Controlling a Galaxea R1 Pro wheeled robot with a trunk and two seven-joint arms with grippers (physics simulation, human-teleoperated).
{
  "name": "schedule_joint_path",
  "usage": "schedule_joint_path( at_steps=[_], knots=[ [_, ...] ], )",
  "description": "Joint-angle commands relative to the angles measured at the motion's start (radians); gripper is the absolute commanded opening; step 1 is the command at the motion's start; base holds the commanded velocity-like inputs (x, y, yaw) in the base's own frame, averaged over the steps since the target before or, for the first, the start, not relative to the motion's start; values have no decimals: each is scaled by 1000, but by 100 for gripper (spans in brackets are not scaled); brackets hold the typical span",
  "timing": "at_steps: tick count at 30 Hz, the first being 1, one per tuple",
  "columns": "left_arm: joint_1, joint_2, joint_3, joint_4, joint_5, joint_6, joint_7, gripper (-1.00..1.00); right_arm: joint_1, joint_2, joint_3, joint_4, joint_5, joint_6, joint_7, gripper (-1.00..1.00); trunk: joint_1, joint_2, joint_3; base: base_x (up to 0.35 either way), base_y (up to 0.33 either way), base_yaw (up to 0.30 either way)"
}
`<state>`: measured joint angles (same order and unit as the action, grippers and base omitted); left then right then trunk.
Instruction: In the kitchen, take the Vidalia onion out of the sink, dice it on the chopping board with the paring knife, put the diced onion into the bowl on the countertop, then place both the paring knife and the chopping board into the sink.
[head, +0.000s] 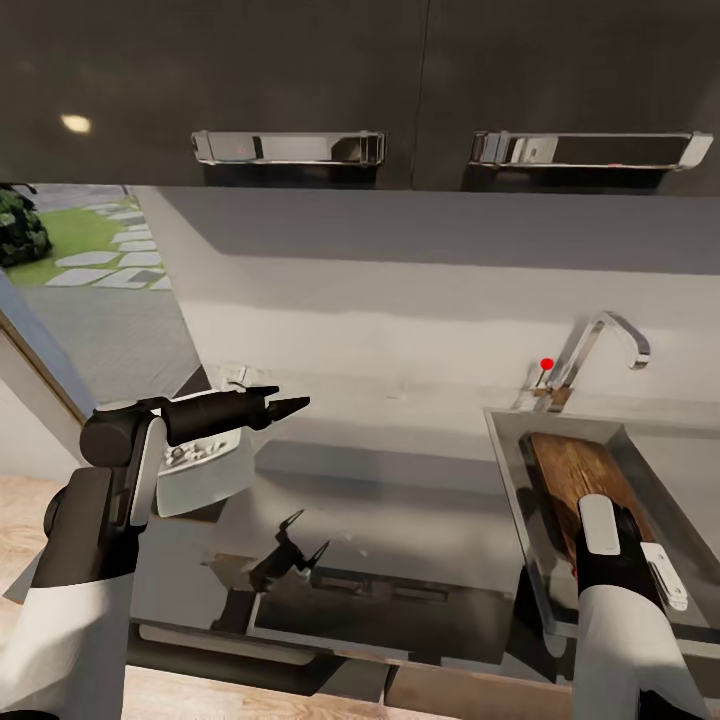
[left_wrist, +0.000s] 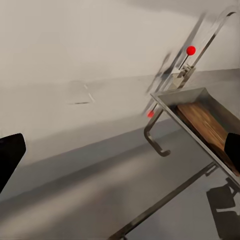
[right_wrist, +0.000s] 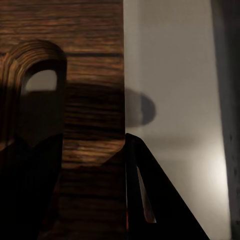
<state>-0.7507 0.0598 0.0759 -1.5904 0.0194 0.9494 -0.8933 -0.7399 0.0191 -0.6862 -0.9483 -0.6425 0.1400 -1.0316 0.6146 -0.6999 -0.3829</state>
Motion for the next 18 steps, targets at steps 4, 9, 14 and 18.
schedule_joint_path(
  at_steps=[4, 9, 14, 18],
  knots=[
    [-1, 0, 1, 0, 2, 8, -3, 100, -1, 1, -3, -1, 1, 10, -2, -100, 0, -1, -3, 0, 0, 1],
    [-1, 0, 1, 0, 2, 8, -3, 100, -1, 1, -2, -1, 1, 10, -2, -100, 0, -1, -5, 0, 0, 12],
    [-1, 0, 1, 0, 2, 8, -3, 100, -1, 1, -2, -1, 1, 10, -2, -100, 0, -1, -9, 0, 0, 40],
    [-1, 0, 1, 0, 2, 8, -2, 100, -1, 1, -3, -1, 1, 10, -2, 100, 0, -1, -10, 0, 0, 10]
  ],
)
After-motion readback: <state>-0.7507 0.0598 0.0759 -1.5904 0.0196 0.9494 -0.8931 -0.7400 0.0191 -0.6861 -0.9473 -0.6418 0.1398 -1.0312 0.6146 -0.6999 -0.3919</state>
